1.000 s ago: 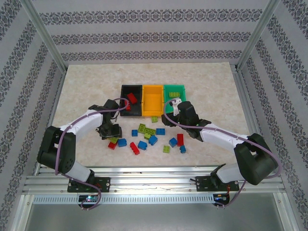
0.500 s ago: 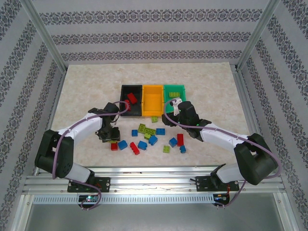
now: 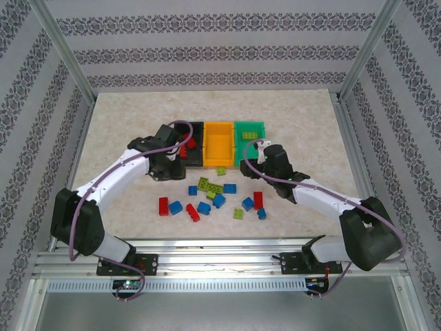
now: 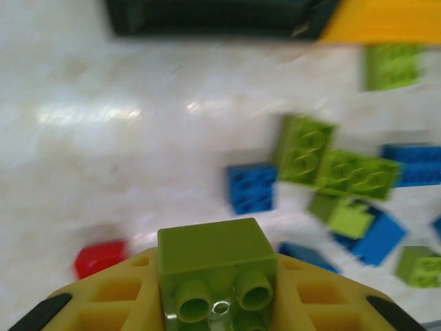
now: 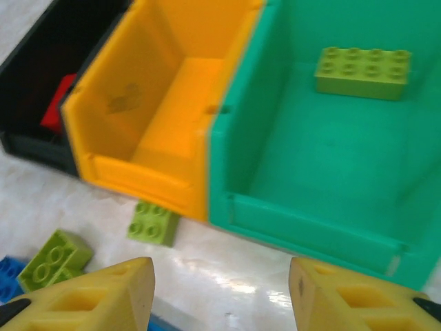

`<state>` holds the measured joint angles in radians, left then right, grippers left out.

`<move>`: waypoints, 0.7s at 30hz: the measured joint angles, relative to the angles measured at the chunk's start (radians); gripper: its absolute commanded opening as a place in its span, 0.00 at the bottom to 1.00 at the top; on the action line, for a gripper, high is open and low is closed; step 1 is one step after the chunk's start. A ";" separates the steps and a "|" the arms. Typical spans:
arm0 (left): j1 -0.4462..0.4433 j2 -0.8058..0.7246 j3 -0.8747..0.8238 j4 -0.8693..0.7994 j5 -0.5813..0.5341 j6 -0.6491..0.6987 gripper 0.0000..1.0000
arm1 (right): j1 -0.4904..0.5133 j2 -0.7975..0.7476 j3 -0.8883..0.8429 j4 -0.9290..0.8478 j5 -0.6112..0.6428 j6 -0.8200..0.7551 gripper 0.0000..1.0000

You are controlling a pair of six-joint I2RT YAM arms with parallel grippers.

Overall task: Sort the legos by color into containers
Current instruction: Place the lego in the container.

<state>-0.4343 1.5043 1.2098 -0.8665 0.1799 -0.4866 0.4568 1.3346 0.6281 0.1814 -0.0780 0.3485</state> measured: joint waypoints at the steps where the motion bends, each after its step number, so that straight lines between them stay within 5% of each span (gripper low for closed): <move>1: -0.023 0.033 0.049 0.011 0.003 -0.002 0.32 | -0.031 -0.006 -0.013 0.008 -0.002 0.018 0.55; 7: -0.115 0.314 0.383 0.051 0.014 -0.005 0.34 | -0.182 -0.016 -0.090 0.060 -0.060 0.125 0.54; 15: -0.184 0.748 0.988 0.003 0.029 0.014 0.41 | -0.226 -0.016 -0.118 0.130 -0.136 0.208 0.54; 21: -0.195 0.963 1.320 -0.095 0.037 0.039 0.62 | -0.225 -0.016 -0.131 0.156 -0.152 0.230 0.54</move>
<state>-0.6292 2.4672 2.5301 -0.9611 0.2165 -0.4473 0.2317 1.3190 0.4973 0.3378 -0.2302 0.5781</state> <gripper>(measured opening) 0.571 0.544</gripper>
